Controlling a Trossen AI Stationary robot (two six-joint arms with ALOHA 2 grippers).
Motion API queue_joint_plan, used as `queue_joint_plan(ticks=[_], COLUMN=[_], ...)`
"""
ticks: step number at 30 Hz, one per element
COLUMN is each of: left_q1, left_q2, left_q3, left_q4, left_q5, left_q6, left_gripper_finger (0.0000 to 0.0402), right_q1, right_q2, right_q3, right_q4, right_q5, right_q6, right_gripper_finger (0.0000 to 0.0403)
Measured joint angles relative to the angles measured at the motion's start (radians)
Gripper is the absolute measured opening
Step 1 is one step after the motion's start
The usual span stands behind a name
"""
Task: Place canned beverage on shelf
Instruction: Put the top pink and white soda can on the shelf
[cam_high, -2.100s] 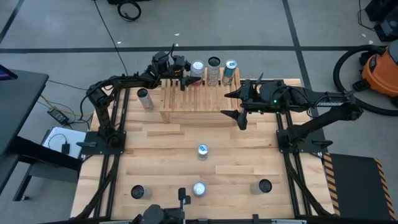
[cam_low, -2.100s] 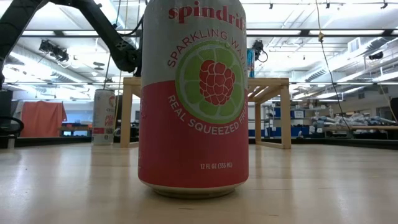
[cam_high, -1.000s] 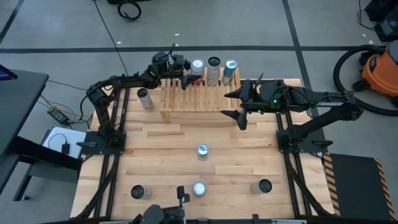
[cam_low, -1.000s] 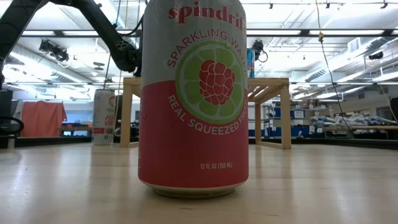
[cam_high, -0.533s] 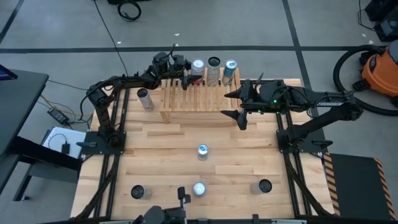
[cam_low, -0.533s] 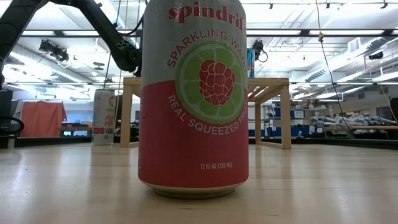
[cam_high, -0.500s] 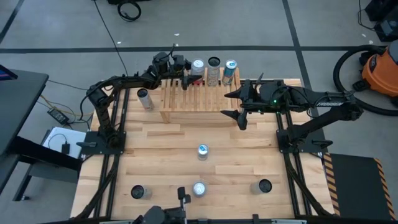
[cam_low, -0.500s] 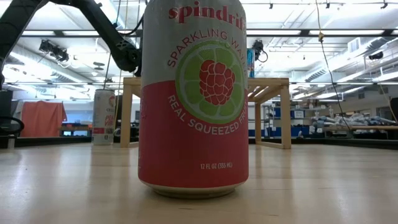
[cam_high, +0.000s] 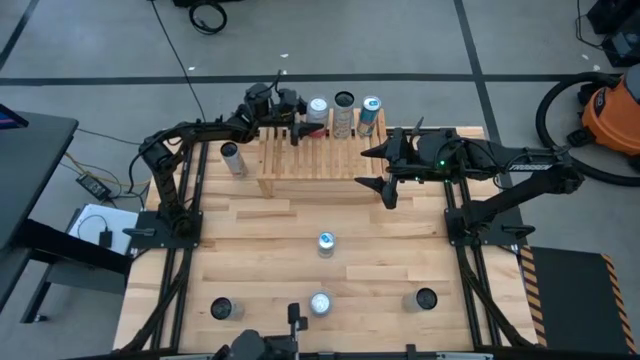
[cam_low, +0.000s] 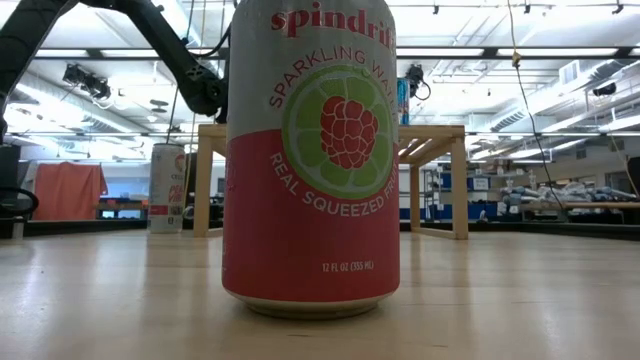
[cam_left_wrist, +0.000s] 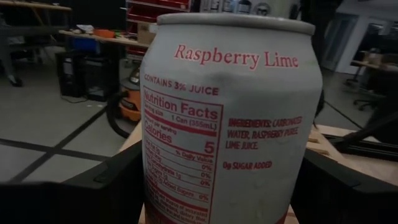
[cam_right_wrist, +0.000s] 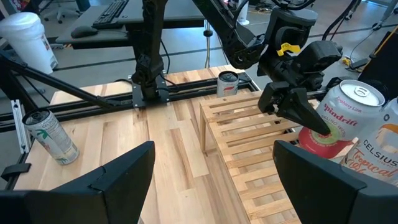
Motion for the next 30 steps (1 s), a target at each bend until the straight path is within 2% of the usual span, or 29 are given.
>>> queue_joint_plan(ticks=[8,30], left_q1=[0.018,0.023], left_q2=[0.000,-0.001], left_q3=[0.002,0.002], left_q4=[-0.028,-0.039], left_q5=[0.039,0.030], left_q6=[0.004,-0.038], left_gripper_finger=[0.0315,0.0315], right_q1=[0.000,0.000], right_q2=[0.000,0.000], right_q3=[0.000,0.000], right_q4=[0.000,0.000], right_q5=[0.000,0.000], right_q6=[0.005,0.005], right_gripper_finger=[0.0336,0.0336])
